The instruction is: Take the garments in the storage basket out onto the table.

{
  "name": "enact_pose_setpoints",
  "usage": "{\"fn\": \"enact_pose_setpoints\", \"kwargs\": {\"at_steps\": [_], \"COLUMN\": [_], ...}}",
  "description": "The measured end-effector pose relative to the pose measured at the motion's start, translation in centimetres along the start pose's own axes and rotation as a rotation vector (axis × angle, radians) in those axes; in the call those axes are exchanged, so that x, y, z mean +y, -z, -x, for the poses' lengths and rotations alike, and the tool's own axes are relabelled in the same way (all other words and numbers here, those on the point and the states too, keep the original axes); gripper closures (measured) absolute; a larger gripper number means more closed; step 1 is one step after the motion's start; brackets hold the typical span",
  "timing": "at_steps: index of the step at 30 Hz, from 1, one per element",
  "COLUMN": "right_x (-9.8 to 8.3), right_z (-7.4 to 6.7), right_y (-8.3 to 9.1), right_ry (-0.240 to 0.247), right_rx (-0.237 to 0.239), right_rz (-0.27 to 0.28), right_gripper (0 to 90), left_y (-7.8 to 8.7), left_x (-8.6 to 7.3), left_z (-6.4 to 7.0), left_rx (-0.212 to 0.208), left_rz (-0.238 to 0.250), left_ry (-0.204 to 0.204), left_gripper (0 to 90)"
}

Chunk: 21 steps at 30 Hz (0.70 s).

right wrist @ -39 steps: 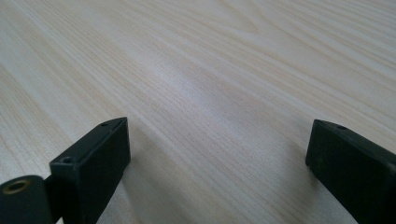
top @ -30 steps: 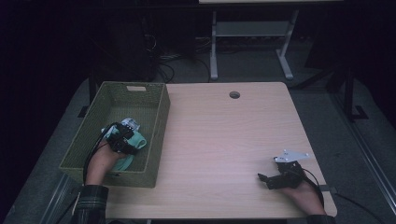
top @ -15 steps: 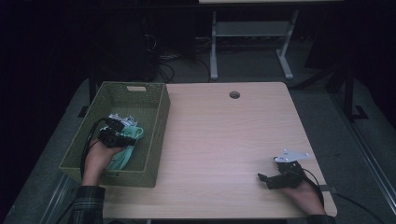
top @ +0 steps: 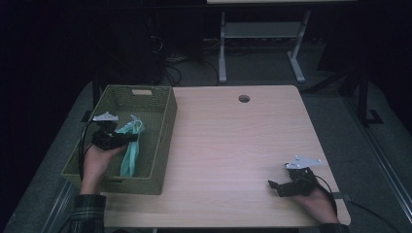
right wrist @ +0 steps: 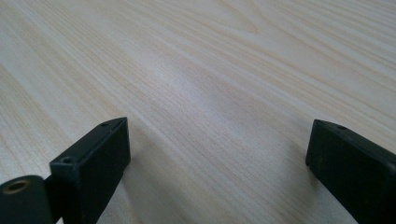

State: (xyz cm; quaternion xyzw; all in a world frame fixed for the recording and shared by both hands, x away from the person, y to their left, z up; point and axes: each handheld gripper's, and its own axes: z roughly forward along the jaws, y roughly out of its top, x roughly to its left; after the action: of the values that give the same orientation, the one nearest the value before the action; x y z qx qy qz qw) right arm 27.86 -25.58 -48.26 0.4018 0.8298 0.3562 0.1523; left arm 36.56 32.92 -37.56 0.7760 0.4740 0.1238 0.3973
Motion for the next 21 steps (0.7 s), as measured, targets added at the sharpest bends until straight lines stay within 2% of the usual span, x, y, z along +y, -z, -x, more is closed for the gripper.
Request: {"fn": "enact_pose_setpoints", "kwargs": {"at_steps": [2,8,12,14,21], "right_x": [0.0,0.0,0.0,0.0,0.0], "right_z": [0.0,0.0,0.0,0.0,0.0], "right_y": [0.0,0.0,0.0,0.0,0.0], "right_ry": [0.0,0.0,-0.001,0.0,-0.001], "right_rx": [0.0,0.0,0.0,0.0,0.0], "right_rz": [0.0,0.0,0.0,0.0,0.0], "right_gripper": [6.1,6.1,6.1,6.1,6.1], "left_y": [0.5,1.7,2.6,3.1,4.4], "left_x": [0.1,0.5,0.8,1.0,1.8], "left_z": [0.0,0.1,0.3,0.5,1.5], "left_rx": [-0.011,-0.022,-0.046,-0.064,-0.1], "left_rz": [0.05,0.137,0.202,0.239,0.319], "left_ry": [0.018,0.014,0.019,0.016,-0.018], "left_gripper": [82.7,82.8,82.8,82.8,83.0]}}
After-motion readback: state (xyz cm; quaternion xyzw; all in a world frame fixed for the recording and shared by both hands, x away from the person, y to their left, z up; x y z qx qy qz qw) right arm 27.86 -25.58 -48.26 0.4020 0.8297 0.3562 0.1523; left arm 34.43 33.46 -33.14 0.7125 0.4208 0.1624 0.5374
